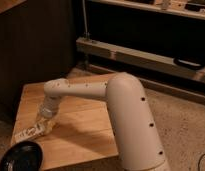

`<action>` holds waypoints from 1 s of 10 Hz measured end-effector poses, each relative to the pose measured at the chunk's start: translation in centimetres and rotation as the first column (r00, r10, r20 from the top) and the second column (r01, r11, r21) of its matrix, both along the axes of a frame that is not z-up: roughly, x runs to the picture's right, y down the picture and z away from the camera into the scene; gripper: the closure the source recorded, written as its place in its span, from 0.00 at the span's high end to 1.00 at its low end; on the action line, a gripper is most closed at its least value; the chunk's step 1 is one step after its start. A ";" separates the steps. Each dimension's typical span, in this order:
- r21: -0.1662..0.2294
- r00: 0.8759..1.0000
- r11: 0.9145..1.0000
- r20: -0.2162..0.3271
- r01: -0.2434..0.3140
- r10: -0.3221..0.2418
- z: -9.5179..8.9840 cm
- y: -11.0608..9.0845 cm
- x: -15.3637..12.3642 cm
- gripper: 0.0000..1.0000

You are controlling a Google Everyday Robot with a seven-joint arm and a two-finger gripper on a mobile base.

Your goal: Place the bottle in the ceramic bowl

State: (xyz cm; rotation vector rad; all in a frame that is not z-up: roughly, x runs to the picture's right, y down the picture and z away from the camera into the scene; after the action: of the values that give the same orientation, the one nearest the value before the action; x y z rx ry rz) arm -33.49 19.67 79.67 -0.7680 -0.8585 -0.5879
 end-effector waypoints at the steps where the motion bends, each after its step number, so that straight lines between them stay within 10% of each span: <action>1: -0.001 1.000 1.000 -0.008 0.008 -0.008 0.3 0.3 -0.4 0.65; 7: -0.058 0.999 0.998 -0.035 0.002 -0.004 1.3 0.7 -1.8 0.14; 10: -0.056 0.999 0.998 -0.009 -0.033 0.033 -1.1 -2.2 -1.2 0.00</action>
State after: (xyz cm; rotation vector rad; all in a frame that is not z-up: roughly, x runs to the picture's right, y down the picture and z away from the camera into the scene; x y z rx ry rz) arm -34.67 17.43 78.55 -0.8052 -0.8820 -0.5331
